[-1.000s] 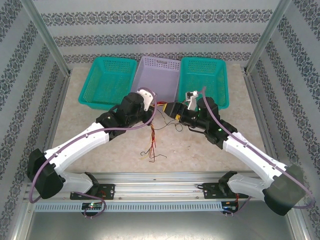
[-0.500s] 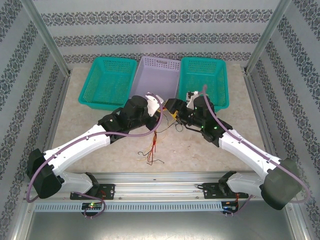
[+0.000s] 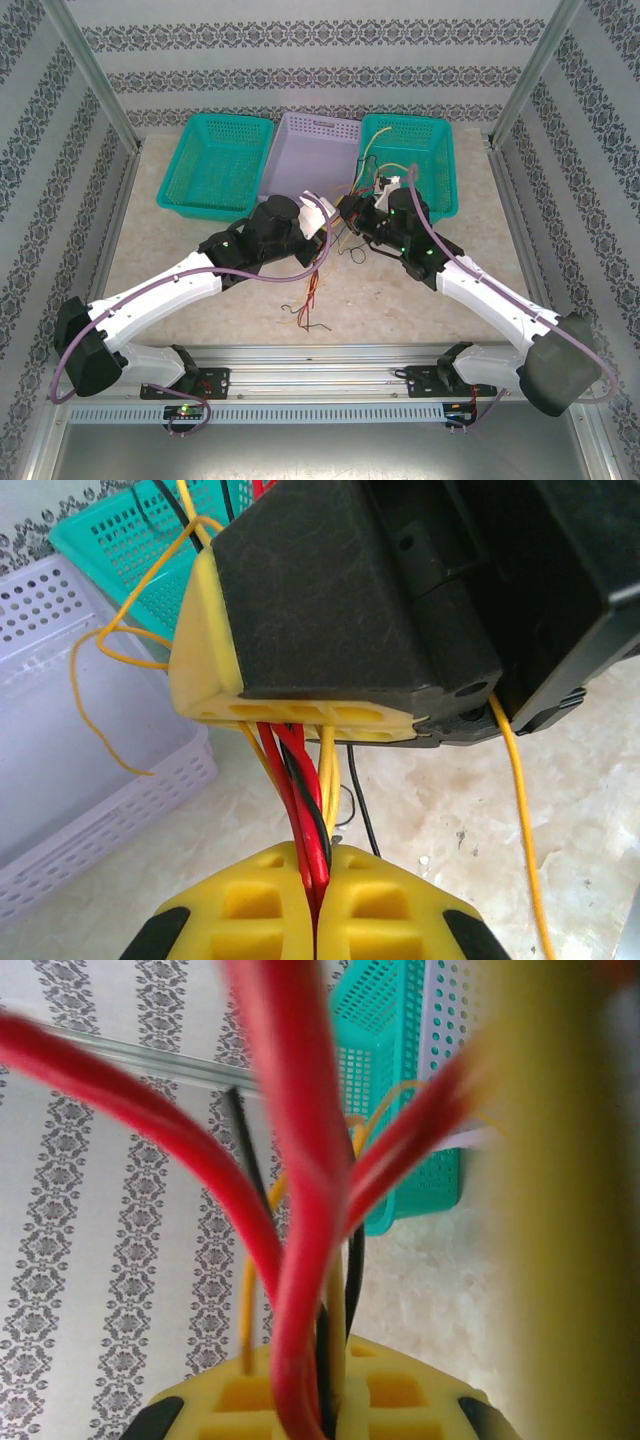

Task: Untangle the cables

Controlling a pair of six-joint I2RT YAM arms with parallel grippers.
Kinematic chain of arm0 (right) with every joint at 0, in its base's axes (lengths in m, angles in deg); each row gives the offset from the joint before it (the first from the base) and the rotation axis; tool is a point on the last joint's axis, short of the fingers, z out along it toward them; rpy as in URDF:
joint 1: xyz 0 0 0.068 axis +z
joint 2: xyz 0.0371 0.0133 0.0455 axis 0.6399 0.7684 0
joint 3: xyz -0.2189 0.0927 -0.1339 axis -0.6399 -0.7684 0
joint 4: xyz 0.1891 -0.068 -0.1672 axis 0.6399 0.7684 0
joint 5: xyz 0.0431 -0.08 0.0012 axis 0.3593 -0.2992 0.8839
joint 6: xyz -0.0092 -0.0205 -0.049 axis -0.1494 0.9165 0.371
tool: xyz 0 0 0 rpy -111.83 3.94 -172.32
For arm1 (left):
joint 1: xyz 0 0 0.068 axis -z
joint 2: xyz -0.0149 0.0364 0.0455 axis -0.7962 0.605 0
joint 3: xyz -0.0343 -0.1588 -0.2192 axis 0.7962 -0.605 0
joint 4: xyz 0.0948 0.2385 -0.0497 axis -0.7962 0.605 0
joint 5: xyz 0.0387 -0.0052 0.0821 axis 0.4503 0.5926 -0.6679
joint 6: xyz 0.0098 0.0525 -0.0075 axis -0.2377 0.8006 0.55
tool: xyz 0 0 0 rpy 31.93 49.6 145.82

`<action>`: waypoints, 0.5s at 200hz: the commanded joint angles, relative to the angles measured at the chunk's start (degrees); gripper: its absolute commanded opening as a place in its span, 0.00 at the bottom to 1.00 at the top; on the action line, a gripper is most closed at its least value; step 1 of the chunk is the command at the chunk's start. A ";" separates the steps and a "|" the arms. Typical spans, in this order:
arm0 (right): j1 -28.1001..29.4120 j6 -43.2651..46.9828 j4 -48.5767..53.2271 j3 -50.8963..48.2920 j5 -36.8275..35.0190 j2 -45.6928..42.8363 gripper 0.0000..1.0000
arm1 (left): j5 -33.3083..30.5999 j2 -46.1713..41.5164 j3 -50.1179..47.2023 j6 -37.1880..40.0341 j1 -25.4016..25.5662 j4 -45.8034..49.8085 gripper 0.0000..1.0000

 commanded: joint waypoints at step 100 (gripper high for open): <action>-3.97 3.55 -2.19 4.96 -1.01 -2.77 0.00 | 4.54 -8.23 -4.31 0.55 1.85 -0.46 0.78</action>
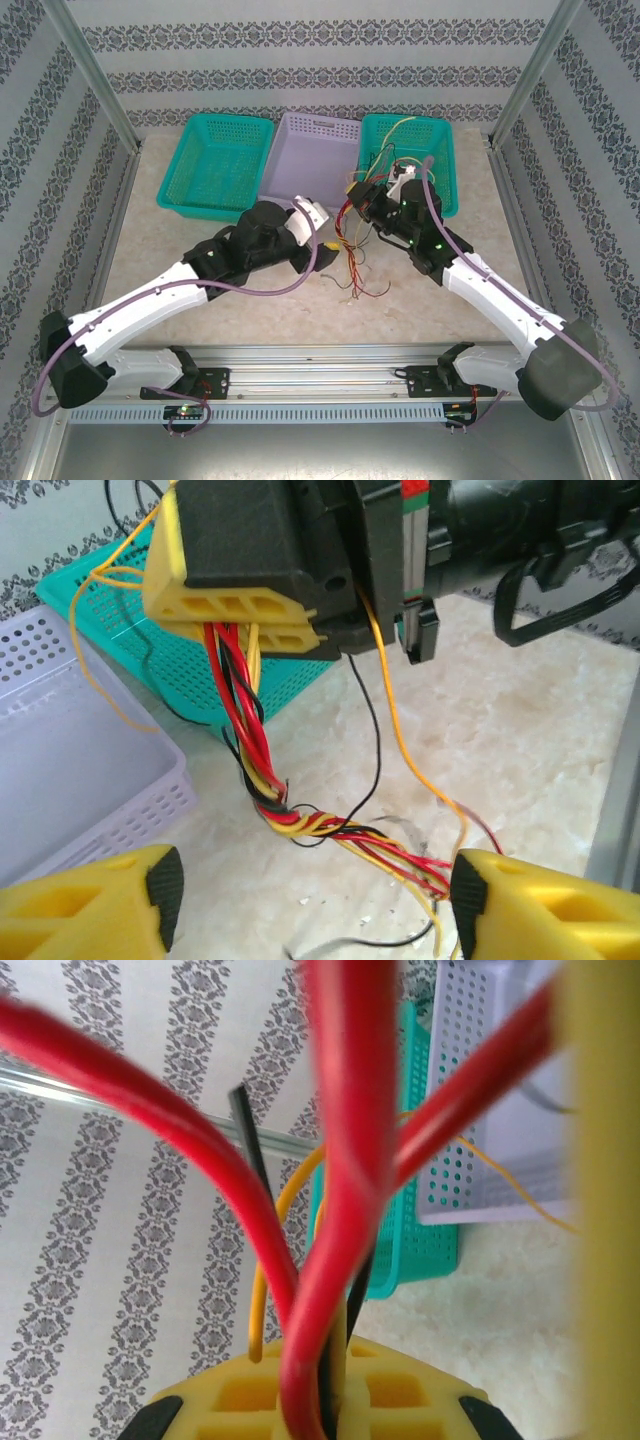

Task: Untangle the cables

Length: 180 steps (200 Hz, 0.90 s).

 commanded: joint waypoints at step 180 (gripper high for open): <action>2.58 -4.76 -15.68 1.68 9.72 -2.04 0.00 | 6.32 7.68 -5.25 -8.20 0.51 -12.38 0.81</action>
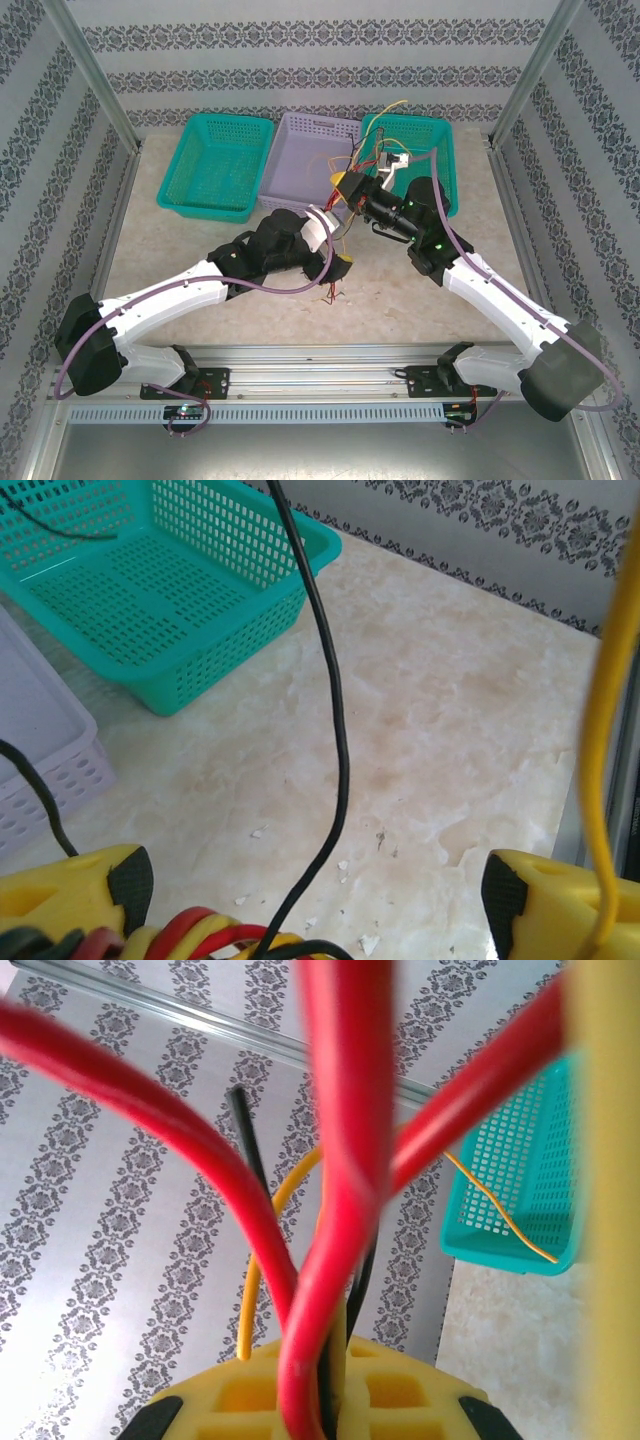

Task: Untangle the cables

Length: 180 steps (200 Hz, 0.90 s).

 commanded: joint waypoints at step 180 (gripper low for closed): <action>-3.44 -1.26 -5.31 -4.03 2.31 -4.87 0.00 | -0.08 -13.35 -2.79 -1.50 0.47 2.13 0.82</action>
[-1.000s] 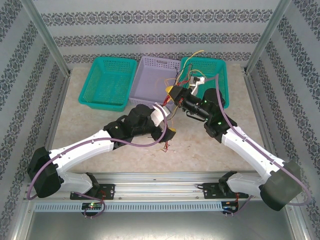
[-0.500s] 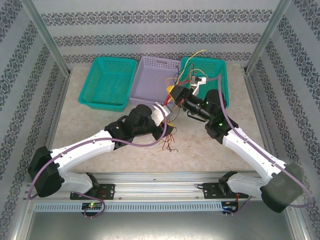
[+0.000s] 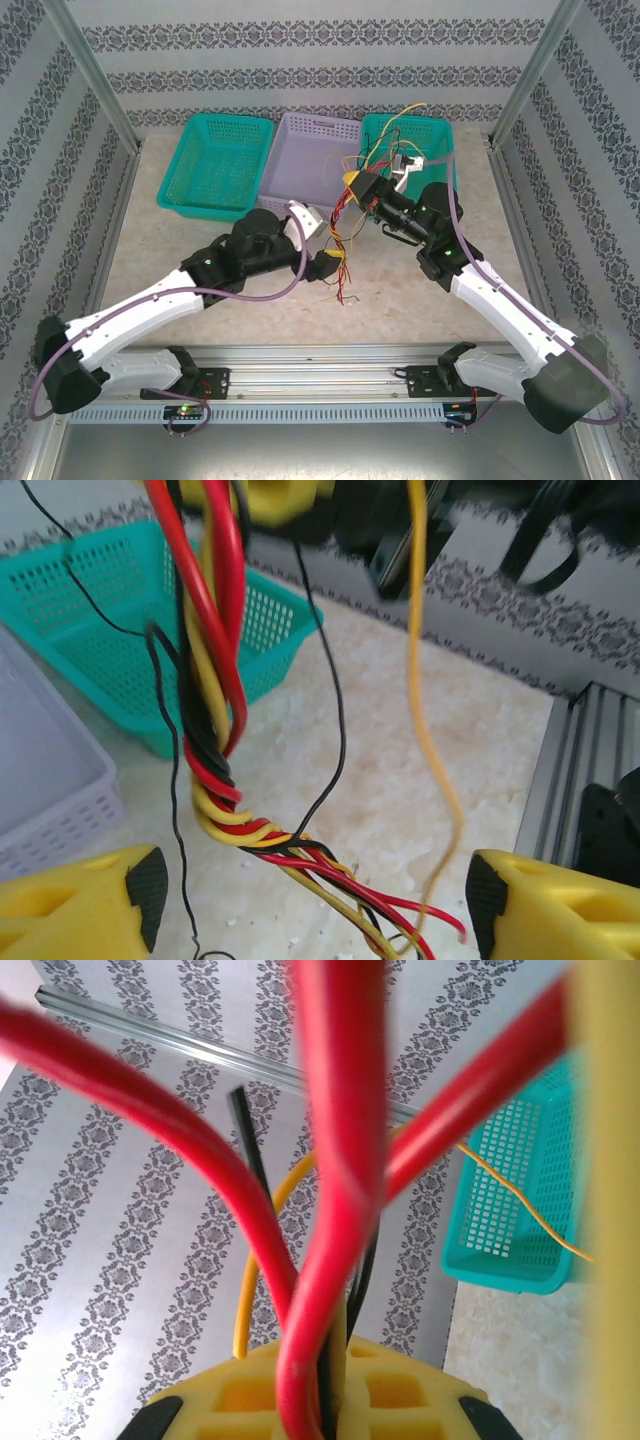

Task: Untangle the cables

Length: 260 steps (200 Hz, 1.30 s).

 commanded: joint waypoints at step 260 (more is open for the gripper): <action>2.52 7.29 0.30 -6.24 -1.06 -5.68 0.00 | 5.89 0.85 2.27 -1.07 -3.22 7.04 0.10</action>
